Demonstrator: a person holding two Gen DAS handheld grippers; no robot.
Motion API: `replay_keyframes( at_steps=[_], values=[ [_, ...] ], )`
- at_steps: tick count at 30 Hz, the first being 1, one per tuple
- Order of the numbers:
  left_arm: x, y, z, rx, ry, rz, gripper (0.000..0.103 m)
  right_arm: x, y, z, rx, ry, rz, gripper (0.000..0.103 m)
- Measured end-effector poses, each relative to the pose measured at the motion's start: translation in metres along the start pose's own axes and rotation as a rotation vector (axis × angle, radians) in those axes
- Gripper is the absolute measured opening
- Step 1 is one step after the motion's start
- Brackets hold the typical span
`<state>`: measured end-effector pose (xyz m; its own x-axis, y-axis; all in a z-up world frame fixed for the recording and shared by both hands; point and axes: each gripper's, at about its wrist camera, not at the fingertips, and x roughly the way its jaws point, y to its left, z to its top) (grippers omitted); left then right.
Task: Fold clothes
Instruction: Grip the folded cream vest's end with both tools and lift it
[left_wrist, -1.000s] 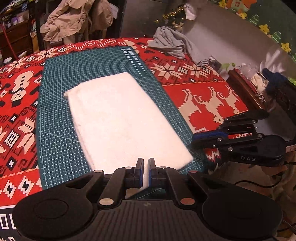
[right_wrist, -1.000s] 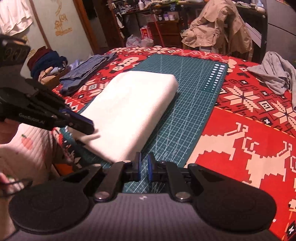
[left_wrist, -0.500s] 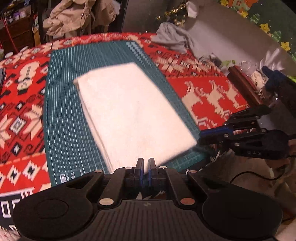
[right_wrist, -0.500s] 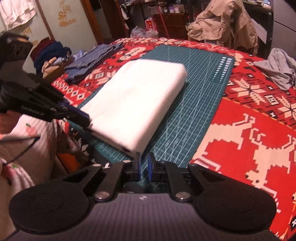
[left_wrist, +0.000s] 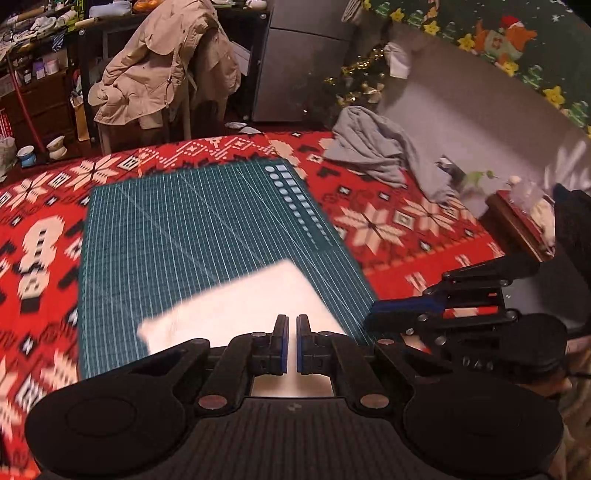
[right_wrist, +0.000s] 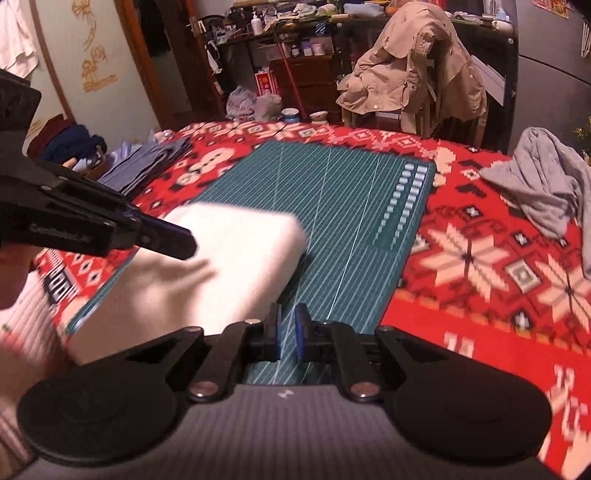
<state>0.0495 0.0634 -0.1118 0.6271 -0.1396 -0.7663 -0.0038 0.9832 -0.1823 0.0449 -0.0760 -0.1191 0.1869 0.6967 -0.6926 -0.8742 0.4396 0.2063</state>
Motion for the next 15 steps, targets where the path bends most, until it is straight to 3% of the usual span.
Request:
replay_keyframes(
  at_steps=[7,15],
  values=[
    [0.030,0.011,0.015,-0.029,0.038,-0.005,0.003,0.053,-0.019,0.025,0.006,0.004,0.019,0.010],
    [0.037,0.011,0.018,-0.021,0.044,-0.029,0.003,0.079,-0.022,0.038,-0.007,-0.009,0.059,0.009]
  ],
)
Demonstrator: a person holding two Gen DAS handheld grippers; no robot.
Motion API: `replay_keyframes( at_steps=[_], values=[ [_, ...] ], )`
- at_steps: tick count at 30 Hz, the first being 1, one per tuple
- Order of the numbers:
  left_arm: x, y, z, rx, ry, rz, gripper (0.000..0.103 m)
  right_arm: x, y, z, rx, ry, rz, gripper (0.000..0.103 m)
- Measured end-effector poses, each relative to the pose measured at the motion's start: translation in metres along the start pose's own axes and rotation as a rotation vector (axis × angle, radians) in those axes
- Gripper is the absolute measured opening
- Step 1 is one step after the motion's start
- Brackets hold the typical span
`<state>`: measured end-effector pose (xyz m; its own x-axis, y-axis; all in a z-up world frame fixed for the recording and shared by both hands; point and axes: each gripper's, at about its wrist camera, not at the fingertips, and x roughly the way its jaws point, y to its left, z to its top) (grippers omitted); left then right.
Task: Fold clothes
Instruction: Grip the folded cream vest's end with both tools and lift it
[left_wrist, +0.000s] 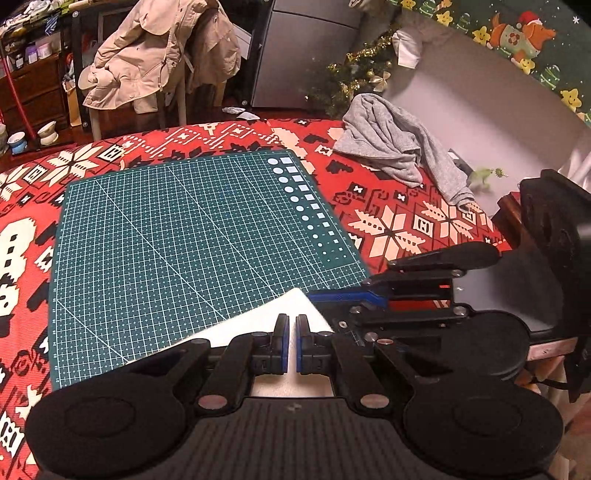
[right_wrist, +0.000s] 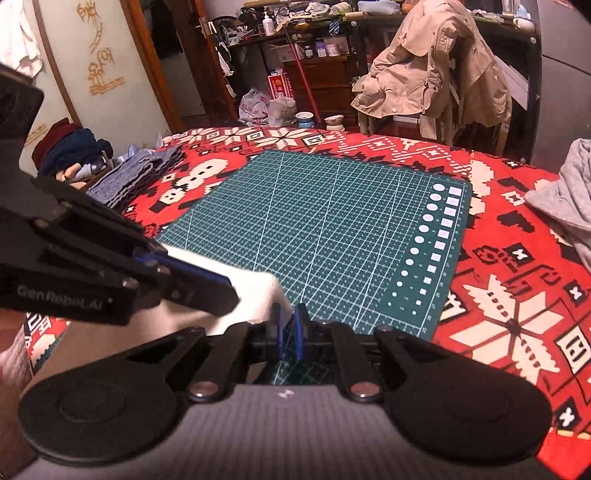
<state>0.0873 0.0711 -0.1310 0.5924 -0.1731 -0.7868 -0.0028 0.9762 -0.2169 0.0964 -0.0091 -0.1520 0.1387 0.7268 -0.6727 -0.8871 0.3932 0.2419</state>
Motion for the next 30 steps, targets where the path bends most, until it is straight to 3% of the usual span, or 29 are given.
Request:
replay_keyframes(
  at_steps=[6,16,23,30],
  values=[
    [0.002,-0.001,0.003,-0.008,0.001,-0.004,0.003,0.005,-0.001,0.001,0.003,0.002,-0.003,0.009],
    [-0.007,-0.016,-0.014,0.043,0.013,-0.019,0.003,-0.032,0.019,-0.032,-0.057,0.002,-0.004,0.009],
    [-0.006,-0.017,-0.012,0.038,0.021,-0.016,0.003,-0.012,0.007,-0.013,0.007,-0.027,-0.028,0.010],
    [-0.006,-0.015,-0.012,0.025,0.019,-0.019,0.003,-0.035,0.028,-0.033,-0.087,-0.019,0.007,0.003]
  ],
)
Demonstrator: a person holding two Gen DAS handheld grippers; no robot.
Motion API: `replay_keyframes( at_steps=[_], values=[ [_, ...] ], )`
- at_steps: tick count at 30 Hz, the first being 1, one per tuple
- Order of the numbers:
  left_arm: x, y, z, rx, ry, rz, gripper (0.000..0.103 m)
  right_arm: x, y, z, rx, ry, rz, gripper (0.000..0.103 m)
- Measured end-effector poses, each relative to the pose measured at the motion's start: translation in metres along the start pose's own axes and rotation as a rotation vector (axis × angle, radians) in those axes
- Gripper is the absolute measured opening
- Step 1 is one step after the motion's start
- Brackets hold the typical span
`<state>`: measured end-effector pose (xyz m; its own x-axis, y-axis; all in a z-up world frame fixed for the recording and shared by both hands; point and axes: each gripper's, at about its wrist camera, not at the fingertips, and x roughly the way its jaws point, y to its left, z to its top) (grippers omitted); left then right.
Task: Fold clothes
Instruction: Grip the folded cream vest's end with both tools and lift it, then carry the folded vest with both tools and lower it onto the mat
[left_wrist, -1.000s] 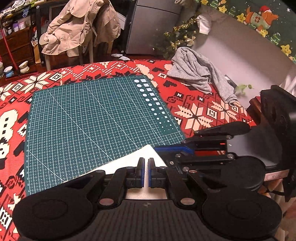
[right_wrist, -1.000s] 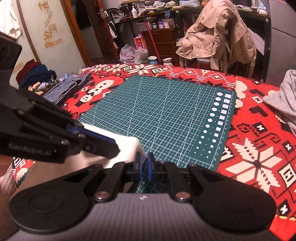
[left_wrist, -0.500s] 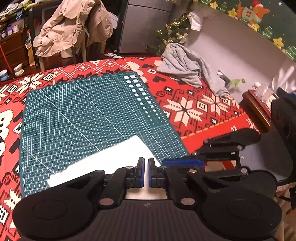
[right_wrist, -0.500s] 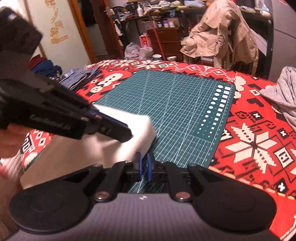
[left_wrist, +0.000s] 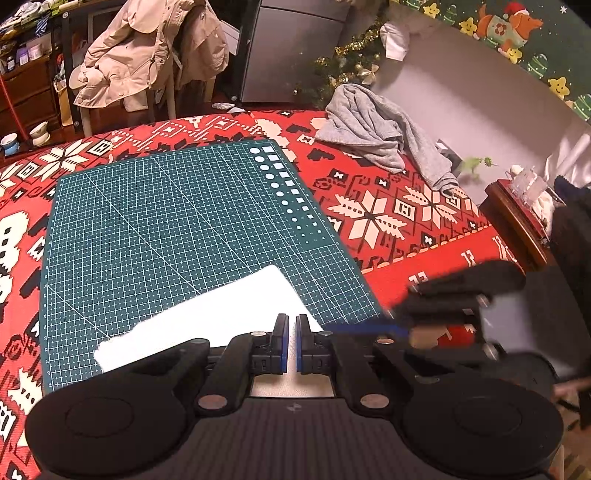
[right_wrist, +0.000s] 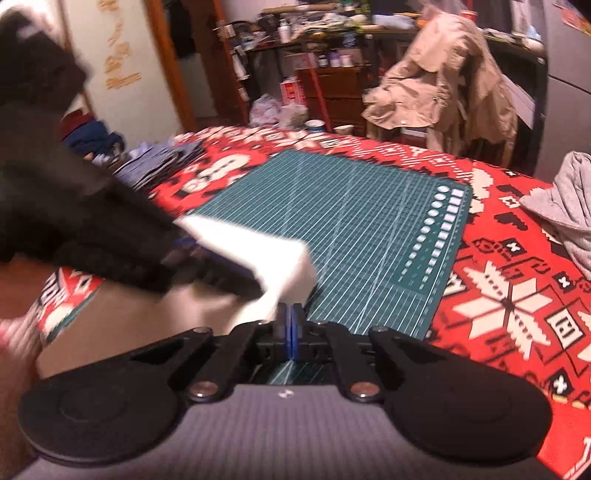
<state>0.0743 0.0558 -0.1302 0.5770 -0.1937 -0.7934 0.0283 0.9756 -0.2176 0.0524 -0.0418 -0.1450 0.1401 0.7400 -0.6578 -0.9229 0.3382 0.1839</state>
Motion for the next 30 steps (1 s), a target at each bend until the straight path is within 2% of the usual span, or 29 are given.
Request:
replay_keyframes(
  at_steps=[4,9,18,24,28,30],
  values=[
    [-0.002,-0.001,0.000,-0.001,0.002,0.004,0.003,-0.004,0.005,-0.004,-0.036,0.007,0.012,0.003],
    [-0.004,-0.005,-0.005,0.002,0.009,0.003,0.003,0.010,-0.012,0.008,0.040,-0.004,0.002,0.005],
    [-0.018,-0.014,-0.027,0.003,0.042,-0.022,0.003,-0.021,0.019,-0.020,-0.067,0.031,0.056,0.004],
    [-0.021,-0.014,-0.026,-0.016,0.021,0.004,0.003,-0.025,0.006,-0.015,-0.020,0.000,-0.002,0.006],
    [-0.011,-0.009,-0.009,-0.041,-0.025,0.036,0.003,-0.003,-0.015,0.006,0.048,-0.037,-0.049,0.009],
    [-0.005,-0.007,-0.002,-0.059,-0.018,0.029,0.003,0.003,-0.016,0.008,0.050,-0.026,-0.039,0.009]
  ],
)
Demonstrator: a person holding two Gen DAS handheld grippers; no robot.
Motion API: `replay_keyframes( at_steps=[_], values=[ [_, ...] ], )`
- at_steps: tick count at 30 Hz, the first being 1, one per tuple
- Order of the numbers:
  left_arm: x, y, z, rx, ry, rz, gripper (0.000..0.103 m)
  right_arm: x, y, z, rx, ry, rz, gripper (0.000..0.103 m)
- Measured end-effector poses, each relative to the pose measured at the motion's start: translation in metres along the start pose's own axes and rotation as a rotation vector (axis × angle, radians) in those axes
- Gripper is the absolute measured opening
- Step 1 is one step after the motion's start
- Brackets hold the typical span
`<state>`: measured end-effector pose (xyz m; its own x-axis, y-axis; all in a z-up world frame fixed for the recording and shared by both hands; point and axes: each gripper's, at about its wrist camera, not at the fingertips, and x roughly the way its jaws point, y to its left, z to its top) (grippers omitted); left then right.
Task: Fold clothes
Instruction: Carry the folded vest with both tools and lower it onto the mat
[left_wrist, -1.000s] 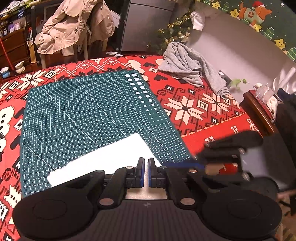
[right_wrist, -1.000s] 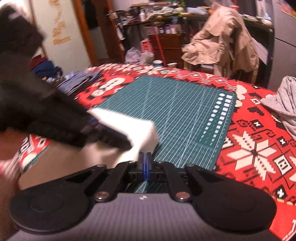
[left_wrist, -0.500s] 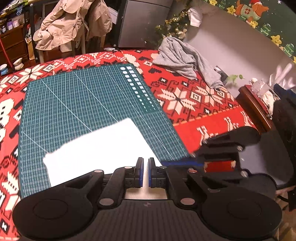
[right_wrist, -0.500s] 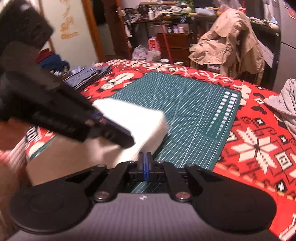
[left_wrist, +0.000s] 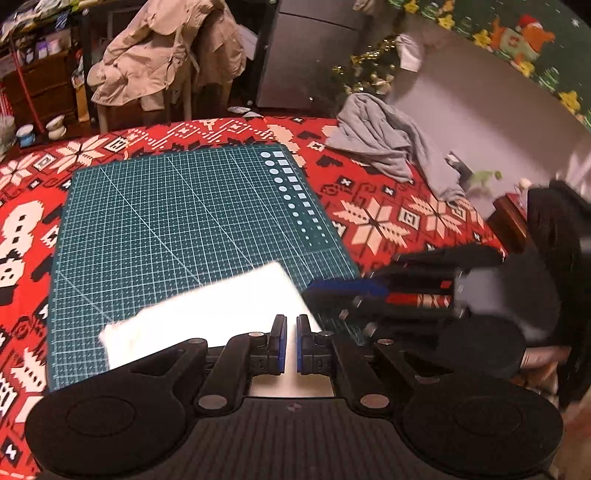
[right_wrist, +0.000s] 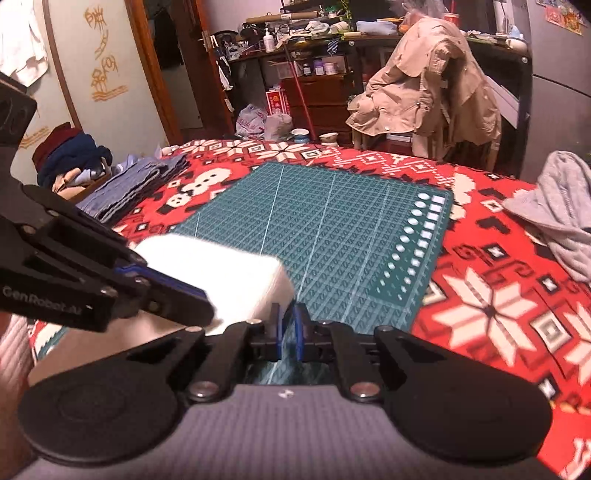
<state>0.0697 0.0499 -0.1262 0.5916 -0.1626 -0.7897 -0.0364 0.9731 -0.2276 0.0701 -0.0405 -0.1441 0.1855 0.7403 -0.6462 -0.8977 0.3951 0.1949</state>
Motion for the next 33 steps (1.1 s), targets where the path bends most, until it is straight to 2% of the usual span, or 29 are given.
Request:
replay_keyframes(
  at_steps=[3,9,11,14,18,21,26,29,33],
  values=[
    [-0.001,-0.003,-0.001,0.021,0.011,-0.013,0.003,0.003,0.003,-0.003,-0.015,0.016,0.008,0.008],
    [-0.018,-0.012,-0.031,0.062,0.057,-0.051,0.004,-0.043,0.032,-0.047,-0.110,0.072,0.103,0.008],
    [-0.026,-0.012,-0.042,0.058,0.073,-0.058,0.004,-0.054,0.045,-0.062,-0.140,0.099,0.106,0.008],
    [-0.035,-0.012,-0.059,0.036,0.105,-0.096,0.004,-0.066,0.054,-0.075,-0.120,0.121,0.114,0.008],
    [-0.045,-0.018,-0.085,0.038,0.128,-0.110,0.004,-0.088,0.057,-0.078,-0.067,0.114,0.099,0.009],
    [-0.055,-0.017,-0.091,0.029,0.108,-0.111,0.004,-0.100,0.059,-0.074,-0.035,0.088,0.072,0.009],
    [-0.076,0.007,-0.079,-0.019,-0.035,-0.074,0.004,-0.104,0.064,-0.052,0.030,0.029,-0.007,0.009],
    [-0.073,0.033,-0.068,-0.076,-0.087,-0.039,0.004,-0.092,0.071,-0.033,0.060,0.010,-0.040,0.009],
    [-0.061,0.064,-0.064,-0.134,-0.099,-0.005,0.003,-0.062,0.090,-0.009,0.064,0.005,-0.061,0.008]
  ],
)
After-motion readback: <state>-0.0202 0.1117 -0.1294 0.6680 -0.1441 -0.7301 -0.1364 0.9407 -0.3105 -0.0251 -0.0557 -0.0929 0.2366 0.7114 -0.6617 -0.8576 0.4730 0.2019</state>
